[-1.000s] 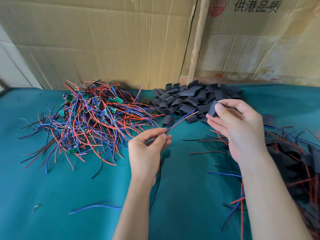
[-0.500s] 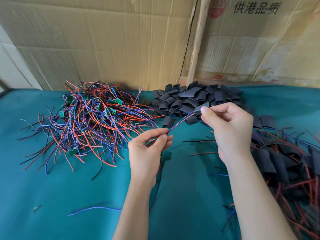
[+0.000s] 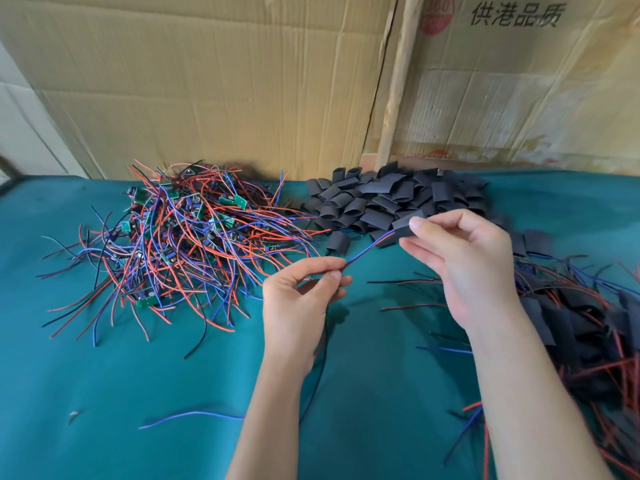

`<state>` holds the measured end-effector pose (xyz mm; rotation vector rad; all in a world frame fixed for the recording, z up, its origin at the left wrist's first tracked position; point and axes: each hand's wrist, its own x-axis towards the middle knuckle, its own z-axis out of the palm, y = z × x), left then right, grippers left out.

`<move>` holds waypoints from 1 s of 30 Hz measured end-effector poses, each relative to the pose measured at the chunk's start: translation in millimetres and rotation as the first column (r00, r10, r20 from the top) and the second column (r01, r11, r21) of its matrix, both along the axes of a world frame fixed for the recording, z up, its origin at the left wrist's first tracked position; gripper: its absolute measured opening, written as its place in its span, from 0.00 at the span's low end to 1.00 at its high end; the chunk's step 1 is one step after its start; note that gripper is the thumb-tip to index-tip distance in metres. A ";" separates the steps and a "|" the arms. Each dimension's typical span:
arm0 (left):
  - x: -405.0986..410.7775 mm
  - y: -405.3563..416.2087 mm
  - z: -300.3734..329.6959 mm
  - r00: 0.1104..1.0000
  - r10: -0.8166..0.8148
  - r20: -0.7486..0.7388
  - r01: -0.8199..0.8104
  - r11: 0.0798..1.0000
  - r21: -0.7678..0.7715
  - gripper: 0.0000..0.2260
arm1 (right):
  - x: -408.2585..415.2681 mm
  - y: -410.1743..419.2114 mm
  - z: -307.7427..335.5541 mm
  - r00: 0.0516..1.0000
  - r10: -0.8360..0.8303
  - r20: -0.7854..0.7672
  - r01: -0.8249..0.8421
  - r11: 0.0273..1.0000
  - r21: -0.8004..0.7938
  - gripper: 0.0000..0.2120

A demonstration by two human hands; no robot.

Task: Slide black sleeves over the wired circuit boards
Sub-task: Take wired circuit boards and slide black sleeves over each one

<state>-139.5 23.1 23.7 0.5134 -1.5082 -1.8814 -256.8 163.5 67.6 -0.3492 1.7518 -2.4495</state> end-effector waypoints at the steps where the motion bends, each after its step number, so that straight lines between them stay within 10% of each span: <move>1: 0.3 0.1 -0.1 1.000 -0.007 0.012 0.007 1.000 -0.017 0.14 | 0.8 0.7 0.3 1.000 0.027 0.005 -0.027 1.000 0.009 0.07; 16: 1.9 0.5 -0.5 0.992 -0.122 0.022 0.123 0.990 -0.072 0.15 | 18.7 -25.0 -11.1 0.935 0.311 0.171 -0.343 0.916 0.208 0.07; 30: 5.7 0.5 5.8 0.964 -0.263 0.048 0.258 0.962 0.087 0.09 | 16.5 -16.0 1.6 0.912 0.393 -0.121 -0.313 0.854 0.415 0.06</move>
